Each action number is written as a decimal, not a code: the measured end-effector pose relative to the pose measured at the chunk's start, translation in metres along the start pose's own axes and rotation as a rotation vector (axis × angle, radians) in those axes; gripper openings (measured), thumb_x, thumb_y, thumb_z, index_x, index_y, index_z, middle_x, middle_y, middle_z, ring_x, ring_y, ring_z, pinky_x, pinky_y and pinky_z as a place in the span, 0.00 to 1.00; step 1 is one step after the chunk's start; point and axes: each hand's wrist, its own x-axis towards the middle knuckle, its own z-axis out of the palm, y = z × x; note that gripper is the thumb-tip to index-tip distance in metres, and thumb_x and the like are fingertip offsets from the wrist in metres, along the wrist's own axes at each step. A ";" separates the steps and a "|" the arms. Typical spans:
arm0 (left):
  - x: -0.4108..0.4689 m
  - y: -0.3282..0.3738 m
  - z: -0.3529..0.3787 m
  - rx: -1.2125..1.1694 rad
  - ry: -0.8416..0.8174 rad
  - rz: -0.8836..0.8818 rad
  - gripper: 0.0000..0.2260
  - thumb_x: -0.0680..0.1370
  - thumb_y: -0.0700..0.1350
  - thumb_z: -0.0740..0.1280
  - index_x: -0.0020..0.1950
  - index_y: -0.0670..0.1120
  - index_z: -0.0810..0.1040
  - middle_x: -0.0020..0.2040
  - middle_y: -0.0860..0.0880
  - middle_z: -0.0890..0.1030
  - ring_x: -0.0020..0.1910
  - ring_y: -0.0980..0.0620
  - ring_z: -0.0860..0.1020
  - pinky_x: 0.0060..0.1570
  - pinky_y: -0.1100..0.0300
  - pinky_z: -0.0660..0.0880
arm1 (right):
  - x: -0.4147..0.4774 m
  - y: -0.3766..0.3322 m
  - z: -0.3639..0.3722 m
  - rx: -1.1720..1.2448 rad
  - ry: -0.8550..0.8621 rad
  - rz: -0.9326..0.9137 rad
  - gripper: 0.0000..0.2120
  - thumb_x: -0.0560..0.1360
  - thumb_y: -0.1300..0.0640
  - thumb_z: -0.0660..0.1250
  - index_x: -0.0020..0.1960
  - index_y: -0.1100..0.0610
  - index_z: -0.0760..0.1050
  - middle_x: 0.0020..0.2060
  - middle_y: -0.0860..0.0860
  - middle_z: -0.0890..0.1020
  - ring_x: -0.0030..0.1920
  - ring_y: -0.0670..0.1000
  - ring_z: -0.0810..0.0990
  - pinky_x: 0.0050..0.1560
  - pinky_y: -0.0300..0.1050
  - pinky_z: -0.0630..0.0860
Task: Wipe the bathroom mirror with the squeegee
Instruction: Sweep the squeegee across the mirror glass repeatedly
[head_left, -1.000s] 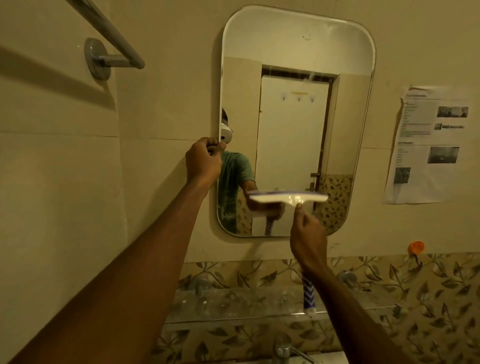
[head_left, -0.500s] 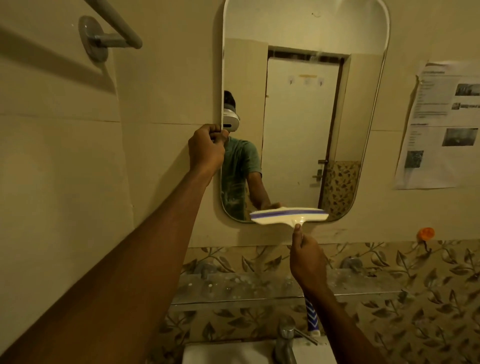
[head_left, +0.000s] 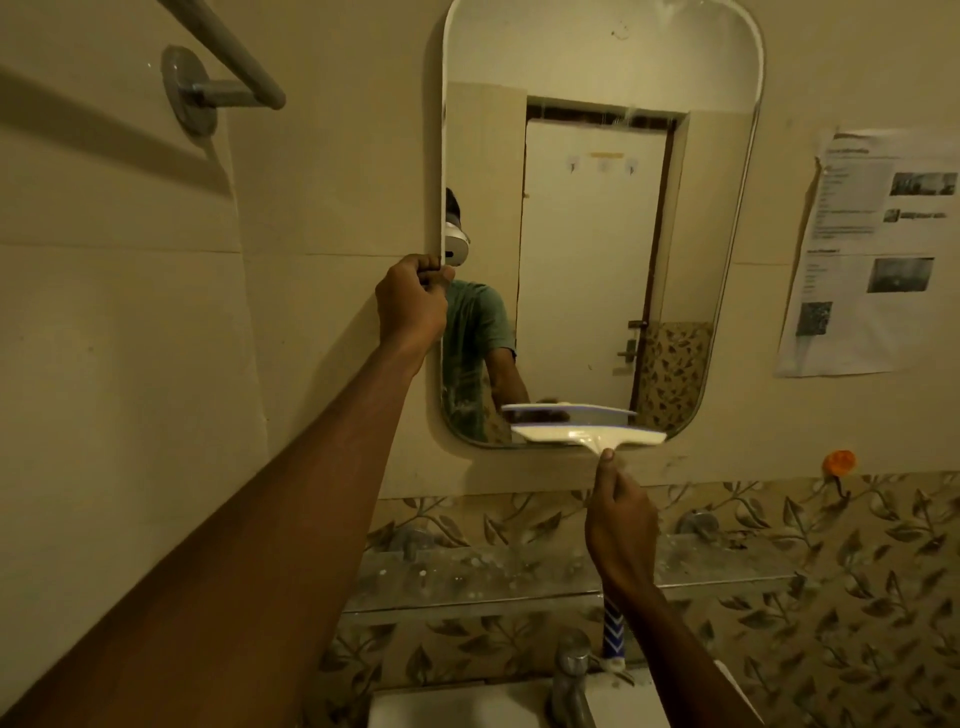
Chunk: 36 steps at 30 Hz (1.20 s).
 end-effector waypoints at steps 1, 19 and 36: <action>0.000 0.001 -0.001 -0.003 -0.006 -0.007 0.10 0.78 0.44 0.67 0.58 0.42 0.79 0.55 0.43 0.82 0.54 0.47 0.80 0.54 0.54 0.78 | 0.009 -0.010 -0.001 0.022 0.009 -0.013 0.25 0.82 0.39 0.48 0.32 0.49 0.69 0.24 0.48 0.71 0.24 0.47 0.69 0.26 0.39 0.62; 0.077 0.083 -0.028 -0.091 -0.080 0.060 0.10 0.75 0.43 0.71 0.55 0.42 0.81 0.52 0.44 0.83 0.48 0.48 0.82 0.48 0.53 0.82 | 0.165 -0.206 -0.009 0.245 0.001 -0.302 0.21 0.83 0.44 0.51 0.35 0.48 0.70 0.25 0.45 0.74 0.23 0.40 0.73 0.27 0.37 0.72; 0.087 0.071 -0.016 -0.224 -0.109 -0.019 0.16 0.82 0.52 0.55 0.46 0.45 0.78 0.44 0.45 0.82 0.42 0.47 0.81 0.45 0.54 0.81 | 0.231 -0.333 0.012 0.232 -0.019 -0.312 0.28 0.84 0.44 0.46 0.55 0.65 0.75 0.46 0.60 0.81 0.46 0.57 0.82 0.53 0.55 0.80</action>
